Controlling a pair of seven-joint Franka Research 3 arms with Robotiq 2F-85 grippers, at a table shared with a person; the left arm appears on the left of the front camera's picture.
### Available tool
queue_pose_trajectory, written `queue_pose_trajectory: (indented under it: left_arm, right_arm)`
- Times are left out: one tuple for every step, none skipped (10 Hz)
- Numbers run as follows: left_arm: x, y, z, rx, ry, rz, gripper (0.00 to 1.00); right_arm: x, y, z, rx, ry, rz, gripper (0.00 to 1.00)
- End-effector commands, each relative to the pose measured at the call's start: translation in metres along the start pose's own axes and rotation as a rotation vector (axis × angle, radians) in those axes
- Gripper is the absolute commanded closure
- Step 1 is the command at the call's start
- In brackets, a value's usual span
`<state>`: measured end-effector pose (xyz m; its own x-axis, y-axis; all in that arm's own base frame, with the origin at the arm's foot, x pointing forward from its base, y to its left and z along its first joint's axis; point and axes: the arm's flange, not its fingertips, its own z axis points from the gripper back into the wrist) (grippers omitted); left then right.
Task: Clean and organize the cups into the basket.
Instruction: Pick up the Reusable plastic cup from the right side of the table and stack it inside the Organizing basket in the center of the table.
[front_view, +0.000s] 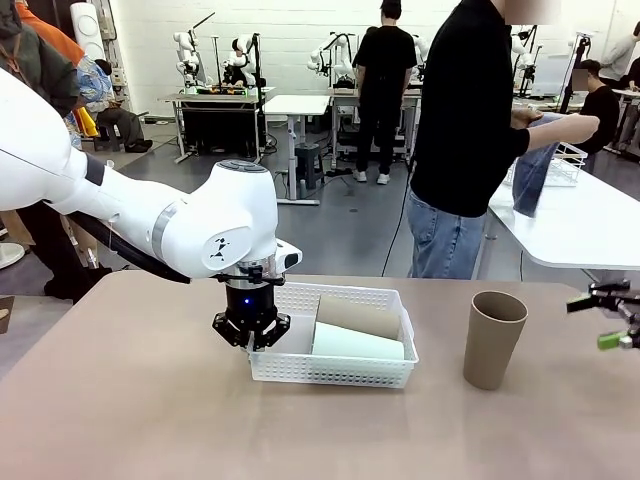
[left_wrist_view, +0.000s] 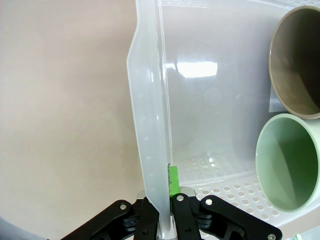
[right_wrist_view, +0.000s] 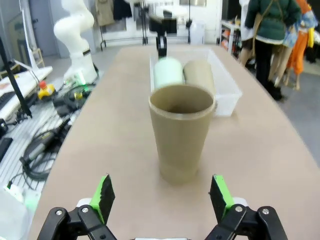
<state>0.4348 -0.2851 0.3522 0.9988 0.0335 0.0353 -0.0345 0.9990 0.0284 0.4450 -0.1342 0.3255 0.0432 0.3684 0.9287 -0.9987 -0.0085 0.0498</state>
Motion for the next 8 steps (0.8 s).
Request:
queue_pose_trajectory:
  left_arm:
    - [-0.001,0.000,-0.002,0.004,0.001,-0.001,1.00]
    - [-0.001,0.000,-0.002,0.004,0.001,-0.001,1.00]
    - [-0.001,0.000,-0.002,0.004,0.001,-0.001,1.00]
    - [-0.001,0.000,-0.002,0.004,0.001,-0.001,1.00]
    - [-0.001,0.000,-0.002,0.004,0.001,-0.001,1.00]
    - [-0.001,0.000,-0.002,0.004,0.001,-0.001,1.00]
    - [-0.001,0.000,-0.002,0.004,0.001,-0.001,1.00]
    - [-0.001,0.000,-0.002,0.004,0.001,-0.001,1.00]
  right_arm:
    - [-0.026,-0.001,-0.012,0.046,0.068,-0.011,0.00]
    - [-0.032,-0.004,-0.017,0.049,0.077,-0.020,0.00]
    - [-0.037,-0.006,-0.023,0.054,0.090,-0.020,0.00]
    - [-0.042,-0.005,-0.028,0.059,0.100,-0.017,0.00]
    - [-0.045,-0.010,-0.035,0.034,0.119,-0.003,0.00]
    - [-0.044,-0.014,-0.039,-0.003,0.114,0.004,0.00]
    - [-0.042,-0.022,-0.043,-0.036,0.096,0.001,0.00]
    - [-0.040,-0.028,-0.048,-0.042,0.081,0.002,0.00]
